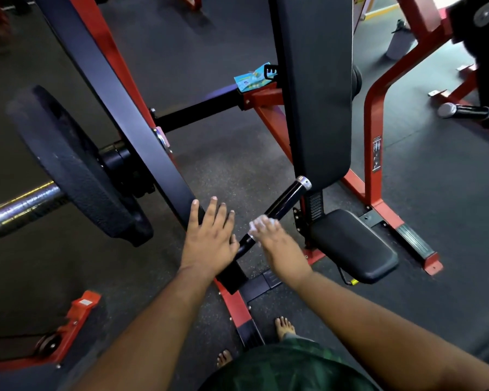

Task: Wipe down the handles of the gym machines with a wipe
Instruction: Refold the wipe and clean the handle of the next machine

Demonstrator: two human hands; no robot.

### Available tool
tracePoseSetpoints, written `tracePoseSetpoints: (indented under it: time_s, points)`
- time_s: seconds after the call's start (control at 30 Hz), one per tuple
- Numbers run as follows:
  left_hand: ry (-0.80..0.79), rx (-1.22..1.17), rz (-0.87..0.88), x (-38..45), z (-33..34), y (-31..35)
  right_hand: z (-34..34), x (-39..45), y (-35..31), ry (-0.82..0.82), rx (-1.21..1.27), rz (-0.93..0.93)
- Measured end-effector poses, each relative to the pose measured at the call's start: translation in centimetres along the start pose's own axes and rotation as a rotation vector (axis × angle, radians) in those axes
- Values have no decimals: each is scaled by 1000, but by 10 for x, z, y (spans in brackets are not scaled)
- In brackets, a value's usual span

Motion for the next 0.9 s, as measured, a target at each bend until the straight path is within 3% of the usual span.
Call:
tracePoseSetpoints:
  time_s: [0.07,0.1,0.23,0.3,0.37,0.47,0.67,0.8,0.83,0.9]
  points:
    - [3,-11,-1,-1,0,0,-2,-24,-20,-3,276,17]
    - [4,-8,-4,-1,0,0,-9,-32,-21,71,420,93]
    - [20,-4,-6,-1,-2,0,-33,-44,40,556,691,768]
    - [24,-6,-6,0,-2,0,-41,-29,73,693,857,1017]
    - [23,-13,-8,0,-3,0,-45,0,83,756,1083,1040]
    - [20,-11,-7,0,-1,0,-42,26,64,840,1214,1043]
    - [28,-21,-6,0,0,-1,0,0,3,720,1162,1100]
    - [25,-23,-4,0,-1,0,16,-27,-18,354,1128,994]
    - [23,-21,-4,0,-1,0,13,-30,-12,325,1133,995]
    - [25,-12,-3,0,-1,0,-5,-22,17,464,1097,1060]
Point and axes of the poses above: each hand's wrist, its own x-axis towards the middle knuckle, its own z-axis out of the palm, y = z × x, the point moved 4 cm from there along x, towards the middle knuckle, and after that the axes turned 4 degrees about -z, right-handed, at the moved point
